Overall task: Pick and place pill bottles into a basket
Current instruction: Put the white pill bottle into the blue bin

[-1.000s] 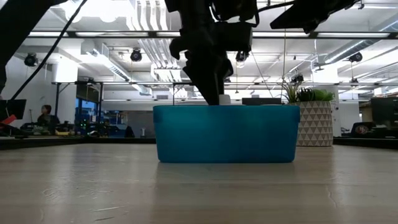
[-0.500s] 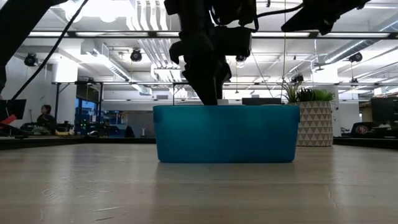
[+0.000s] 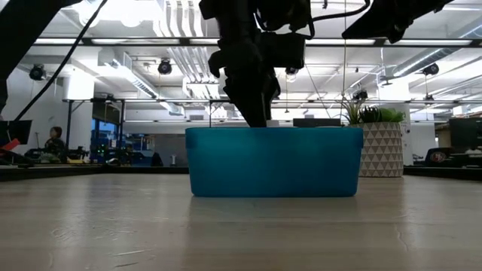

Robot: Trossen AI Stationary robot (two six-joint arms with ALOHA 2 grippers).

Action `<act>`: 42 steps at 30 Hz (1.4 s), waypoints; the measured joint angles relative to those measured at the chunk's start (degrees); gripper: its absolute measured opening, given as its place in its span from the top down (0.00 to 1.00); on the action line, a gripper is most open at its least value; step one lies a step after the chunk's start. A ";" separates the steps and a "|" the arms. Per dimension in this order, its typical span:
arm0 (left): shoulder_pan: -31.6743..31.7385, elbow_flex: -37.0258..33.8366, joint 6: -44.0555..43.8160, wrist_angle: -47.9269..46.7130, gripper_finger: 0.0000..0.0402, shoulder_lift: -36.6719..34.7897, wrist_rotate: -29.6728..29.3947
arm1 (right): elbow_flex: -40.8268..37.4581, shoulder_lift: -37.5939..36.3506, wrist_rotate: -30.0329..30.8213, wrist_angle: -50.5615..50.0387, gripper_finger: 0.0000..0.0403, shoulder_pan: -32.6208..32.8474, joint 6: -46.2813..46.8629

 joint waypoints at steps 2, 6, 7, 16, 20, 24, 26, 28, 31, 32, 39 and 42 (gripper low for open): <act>0.00 -0.20 0.00 0.02 0.64 0.00 0.00 | 0.00 0.00 -0.02 0.02 0.98 0.00 0.00; 0.00 -1.08 -0.05 1.38 0.64 0.00 0.08 | 0.00 0.00 -0.04 0.02 0.98 0.00 0.00; 0.00 -1.33 -0.07 1.80 0.64 0.00 0.36 | 0.00 0.00 -0.07 0.02 0.98 0.00 0.00; -0.07 -4.75 -0.04 4.55 0.64 -0.24 0.57 | 0.00 0.00 -0.60 0.01 0.98 0.02 0.04; -0.04 -4.45 0.02 4.59 0.64 -0.24 0.51 | 0.00 0.02 -0.61 0.00 0.98 0.00 0.03; -0.04 -4.45 0.00 4.63 0.64 -0.24 0.65 | -0.02 0.02 -0.61 -0.02 0.98 0.00 0.15; -0.04 -4.45 -0.01 4.65 0.60 -0.22 0.66 | -0.02 0.02 -0.61 -0.02 0.98 0.00 0.18; -0.06 -4.45 -0.02 4.80 0.57 -0.19 0.64 | -0.02 0.02 -0.61 -0.02 0.98 0.00 0.17; -0.04 -4.45 -0.13 5.26 0.53 -0.11 0.63 | -0.04 0.02 -0.61 -0.07 0.98 0.00 0.17; -0.04 -4.45 -0.44 5.76 0.52 -0.09 0.61 | -0.09 0.02 -0.63 -0.09 0.98 0.00 0.17; -0.04 -4.25 -1.53 6.44 0.51 -0.09 0.52 | -0.11 0.02 -0.63 -0.20 0.98 0.00 0.02; -0.04 -4.23 -1.51 6.44 0.51 -0.09 0.44 | -0.11 0.02 -0.63 -0.20 0.98 0.00 0.02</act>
